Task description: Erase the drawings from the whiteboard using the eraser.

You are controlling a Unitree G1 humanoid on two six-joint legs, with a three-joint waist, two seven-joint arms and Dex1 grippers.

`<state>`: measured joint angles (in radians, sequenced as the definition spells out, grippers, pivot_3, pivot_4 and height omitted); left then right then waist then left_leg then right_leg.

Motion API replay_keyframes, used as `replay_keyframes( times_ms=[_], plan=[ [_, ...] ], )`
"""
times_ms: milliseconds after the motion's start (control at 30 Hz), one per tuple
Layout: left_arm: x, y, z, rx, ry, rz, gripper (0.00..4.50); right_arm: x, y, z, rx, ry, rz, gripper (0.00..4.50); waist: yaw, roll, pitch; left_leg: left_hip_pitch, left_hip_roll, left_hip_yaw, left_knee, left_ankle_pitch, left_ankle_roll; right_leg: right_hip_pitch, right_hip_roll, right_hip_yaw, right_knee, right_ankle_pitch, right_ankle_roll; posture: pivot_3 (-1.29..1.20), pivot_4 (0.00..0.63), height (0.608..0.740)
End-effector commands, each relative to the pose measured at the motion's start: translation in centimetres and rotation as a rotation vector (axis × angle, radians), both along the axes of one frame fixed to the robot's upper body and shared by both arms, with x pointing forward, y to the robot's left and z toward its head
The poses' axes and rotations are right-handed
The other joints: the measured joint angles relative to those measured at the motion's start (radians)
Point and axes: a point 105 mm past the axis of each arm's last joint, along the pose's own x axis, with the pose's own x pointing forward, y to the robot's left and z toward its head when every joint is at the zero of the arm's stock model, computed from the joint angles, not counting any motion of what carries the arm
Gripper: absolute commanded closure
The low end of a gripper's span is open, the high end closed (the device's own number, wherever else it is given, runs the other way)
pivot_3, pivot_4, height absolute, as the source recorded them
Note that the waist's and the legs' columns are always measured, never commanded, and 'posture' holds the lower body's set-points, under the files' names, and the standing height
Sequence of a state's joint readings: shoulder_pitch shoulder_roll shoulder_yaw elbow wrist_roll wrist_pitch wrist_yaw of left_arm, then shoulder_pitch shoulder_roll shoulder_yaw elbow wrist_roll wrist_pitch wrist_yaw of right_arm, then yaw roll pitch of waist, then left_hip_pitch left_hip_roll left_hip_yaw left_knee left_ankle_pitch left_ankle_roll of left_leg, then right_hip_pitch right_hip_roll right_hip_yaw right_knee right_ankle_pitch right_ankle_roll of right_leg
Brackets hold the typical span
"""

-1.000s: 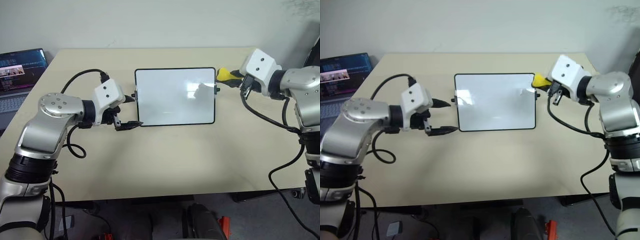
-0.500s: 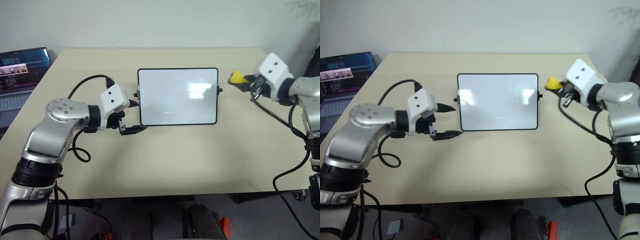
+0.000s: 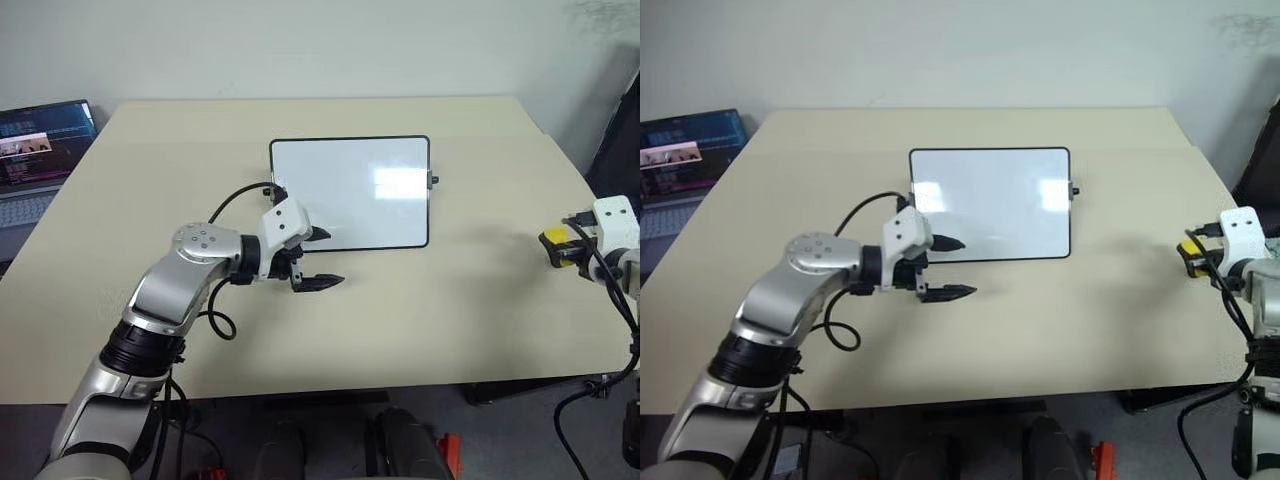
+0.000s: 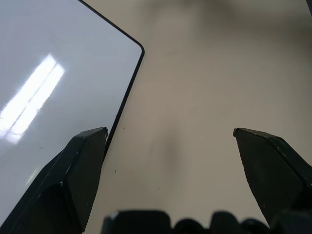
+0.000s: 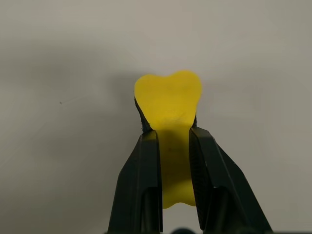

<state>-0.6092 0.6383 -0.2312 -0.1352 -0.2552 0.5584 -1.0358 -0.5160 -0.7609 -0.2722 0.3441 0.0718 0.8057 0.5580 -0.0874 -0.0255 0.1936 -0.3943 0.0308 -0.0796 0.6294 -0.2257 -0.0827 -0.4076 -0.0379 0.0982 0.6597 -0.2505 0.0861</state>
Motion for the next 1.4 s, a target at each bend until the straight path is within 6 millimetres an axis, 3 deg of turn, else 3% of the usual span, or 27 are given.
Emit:
replay_keyframes(
  times_ms=[33,233,467,667,833,867,1000,1067,1167,1267,1400],
  plan=[
    [0.0,-0.6,0.4,-0.013,-0.029,-0.016,0.0,0.6,0.0,-0.1,-0.005,-0.047,-0.006,4.06,0.0,0.0,0.0,0.0,0.0,0.0,0.0,0.0,0.0,0.0,0.0,0.0,0.0,0.0,0.0,0.0,0.15,0.74],
    [-0.1,-1.4,0.0,-0.027,-0.02,-0.015,0.0,1.5,0.1,-0.9,-0.017,-0.026,-0.031,4.06,0.0,-0.001,0.0,0.002,0.0,0.0,0.0,0.0,0.0,0.002,0.0,0.0,-0.001,0.0,0.0,0.0,0.15,0.74],
    [0.1,-0.5,-0.1,-0.023,-0.019,0.025,0.0,1.6,0.1,-0.6,-0.022,-0.027,-0.017,4.06,0.0,-0.001,-0.001,0.002,0.0,0.0,0.0,0.0,0.0,0.003,0.0,0.0,-0.001,0.0,0.001,0.0,0.15,0.74],
    [0.2,0.1,-0.2,-0.027,-0.014,0.047,0.0,1.5,0.0,0.2,-0.025,-0.047,-0.011,2.15,0.001,-0.001,-0.001,0.002,0.0,0.0,0.0,0.0,0.0,0.003,0.0,0.0,-0.001,0.0,0.0,0.0,0.15,0.74],
    [0.8,1.1,0.0,-0.049,-0.01,0.089,0.0,1.3,0.0,2.2,-0.041,-0.082,0.004,0.23,0.001,-0.001,-0.001,0.002,0.0,0.0,0.0,0.0,0.0,0.002,0.0,0.0,-0.001,0.0,0.0,0.0,0.15,0.74],
    [1.0,1.2,0.1,-0.055,-0.014,0.098,0.0,1.2,0.0,2.5,-0.05,-0.088,0.006,0.04,0.001,-0.001,-0.001,0.002,0.0,0.0,0.0,0.0,0.0,0.002,0.0,0.0,-0.001,0.0,0.0,0.0,0.15,0.74],
    [1.8,2.2,1.0,-0.088,-0.055,0.15,0.0,1.2,1.0,4.8,-0.076,-0.141,0.046,0.04,0.001,-0.001,-0.001,0.002,0.0,0.0,0.0,0.0,0.0,0.002,0.0,0.0,-0.001,0.0,0.001,0.0,0.15,0.74],
    [2.8,3.6,2.1,-0.14,-0.124,0.241,0.0,1.8,2.7,7.6,-0.084,-0.248,0.094,0.04,0.0,-0.001,-0.001,0.002,0.0,0.0,0.0,0.0,0.0,0.002,0.0,0.0,-0.001,0.0,0.001,0.0,0.15,0.74],
    [3.7,5.2,3.1,-0.213,-0.187,0.351,0.0,2.6,4.6,9.7,-0.061,-0.403,0.143,0.04,-0.001,-0.001,-0.001,0.002,0.0,0.0,0.0,0.0,0.0,0.002,0.0,0.0,-0.001,0.0,0.001,0.0,0.15,0.74],
    [4.3,6.7,3.6,-0.279,-0.212,0.45,0.0,3.1,5.6,10.4,-0.069,-0.52,0.165,0.04,0.004,-0.001,-0.001,0.002,0.0,-0.001,0.0,0.0,0.0,0.002,0.0,0.0,-0.001,0.0,0.001,0.0,0.15,0.74],
    [5.4,11.6,4.4,-0.388,-0.33,0.719,0.0,3.9,9.1,9.6,0.065,-0.659,0.208,0.04,0.003,-0.001,-0.001,0.0,0.0,-0.001,0.0,0.0,0.0,0.002,0.0,-0.001,-0.002,0.001,-0.001,0.0,0.15,0.74]
  ],
)
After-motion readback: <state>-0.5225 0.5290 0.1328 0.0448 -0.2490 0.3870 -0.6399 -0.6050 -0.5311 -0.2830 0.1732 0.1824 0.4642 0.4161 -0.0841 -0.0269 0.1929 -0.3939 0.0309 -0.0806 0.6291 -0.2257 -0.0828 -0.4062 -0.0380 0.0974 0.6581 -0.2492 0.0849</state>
